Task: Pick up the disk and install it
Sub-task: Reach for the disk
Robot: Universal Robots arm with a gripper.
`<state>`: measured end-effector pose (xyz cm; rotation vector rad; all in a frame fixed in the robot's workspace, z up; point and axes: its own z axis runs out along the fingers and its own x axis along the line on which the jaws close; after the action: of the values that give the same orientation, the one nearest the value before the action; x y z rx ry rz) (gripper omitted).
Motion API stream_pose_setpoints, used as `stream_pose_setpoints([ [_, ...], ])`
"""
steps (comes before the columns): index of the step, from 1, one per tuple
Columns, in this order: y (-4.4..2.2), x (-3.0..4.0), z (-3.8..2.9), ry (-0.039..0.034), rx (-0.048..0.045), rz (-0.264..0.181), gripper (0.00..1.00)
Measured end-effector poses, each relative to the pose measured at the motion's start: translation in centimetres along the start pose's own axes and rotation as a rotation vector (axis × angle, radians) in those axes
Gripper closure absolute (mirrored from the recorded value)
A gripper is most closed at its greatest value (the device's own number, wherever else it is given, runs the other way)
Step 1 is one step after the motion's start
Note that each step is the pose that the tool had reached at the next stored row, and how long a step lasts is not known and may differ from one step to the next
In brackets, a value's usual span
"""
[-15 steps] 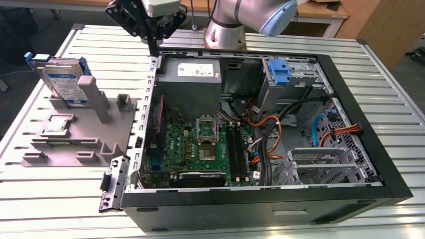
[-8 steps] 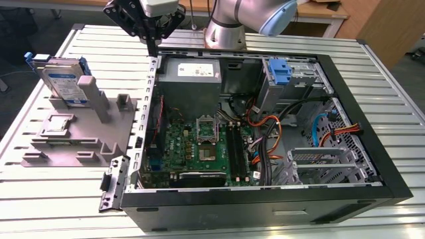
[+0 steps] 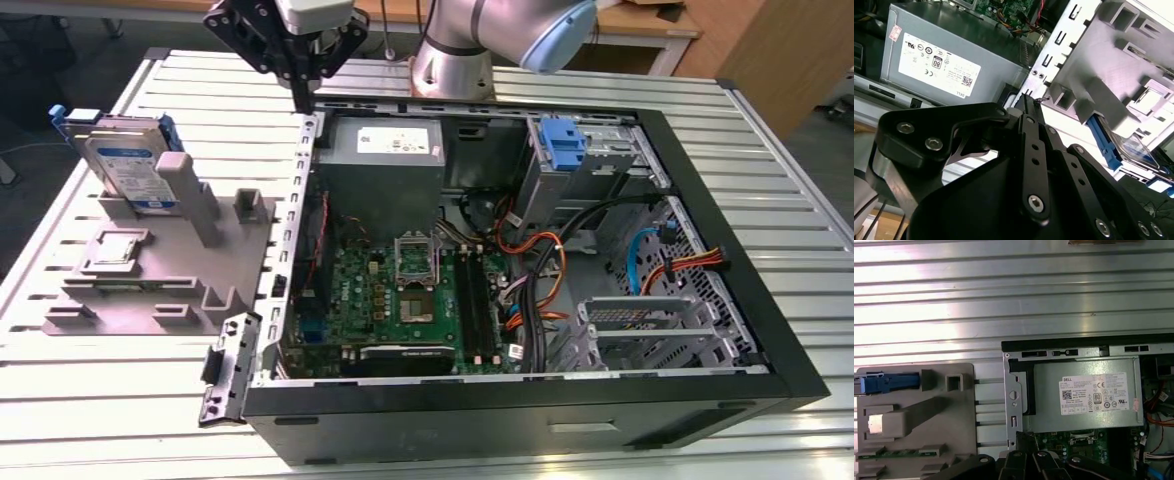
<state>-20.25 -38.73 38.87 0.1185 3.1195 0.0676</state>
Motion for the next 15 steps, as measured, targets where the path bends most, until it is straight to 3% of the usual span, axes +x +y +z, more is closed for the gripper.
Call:
stream_pose_setpoints([
  [15, -0.05, 0.69, 0.04, 0.002, 0.0002, 0.0, 0.9],
])
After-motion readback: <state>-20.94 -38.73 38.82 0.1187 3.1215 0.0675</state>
